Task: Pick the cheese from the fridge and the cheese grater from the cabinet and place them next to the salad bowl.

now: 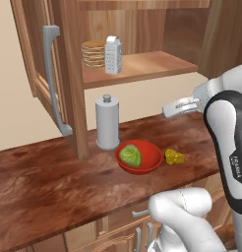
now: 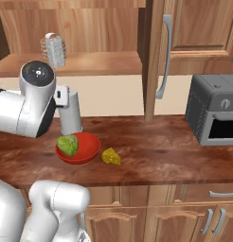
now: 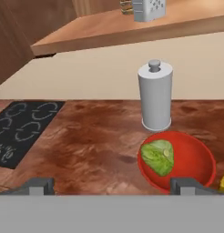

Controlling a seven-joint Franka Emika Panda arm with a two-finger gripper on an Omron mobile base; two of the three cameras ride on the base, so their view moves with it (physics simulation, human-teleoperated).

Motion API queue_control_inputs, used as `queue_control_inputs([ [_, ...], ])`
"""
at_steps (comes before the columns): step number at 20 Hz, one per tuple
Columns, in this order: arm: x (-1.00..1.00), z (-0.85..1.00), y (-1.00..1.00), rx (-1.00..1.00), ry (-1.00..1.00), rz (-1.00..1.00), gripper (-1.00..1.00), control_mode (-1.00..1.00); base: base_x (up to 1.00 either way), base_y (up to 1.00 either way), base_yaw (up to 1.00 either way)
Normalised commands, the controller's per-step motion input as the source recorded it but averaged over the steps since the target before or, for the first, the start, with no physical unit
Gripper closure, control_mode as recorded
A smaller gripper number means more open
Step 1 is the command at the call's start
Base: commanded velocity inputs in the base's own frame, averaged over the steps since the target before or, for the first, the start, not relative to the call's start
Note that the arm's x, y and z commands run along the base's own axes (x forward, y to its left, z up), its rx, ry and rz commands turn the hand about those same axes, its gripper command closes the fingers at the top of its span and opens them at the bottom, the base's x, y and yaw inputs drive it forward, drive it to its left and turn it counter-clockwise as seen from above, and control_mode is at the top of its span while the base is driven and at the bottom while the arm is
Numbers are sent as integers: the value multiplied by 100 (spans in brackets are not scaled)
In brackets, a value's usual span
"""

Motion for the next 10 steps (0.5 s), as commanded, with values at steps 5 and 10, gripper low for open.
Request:
queue_control_inputs([
  [5,0,49,0,0,-1,2,-100,-100,0,0,0],
  [10,0,49,0,-18,13,0,-100,-100,0,0,0],
])
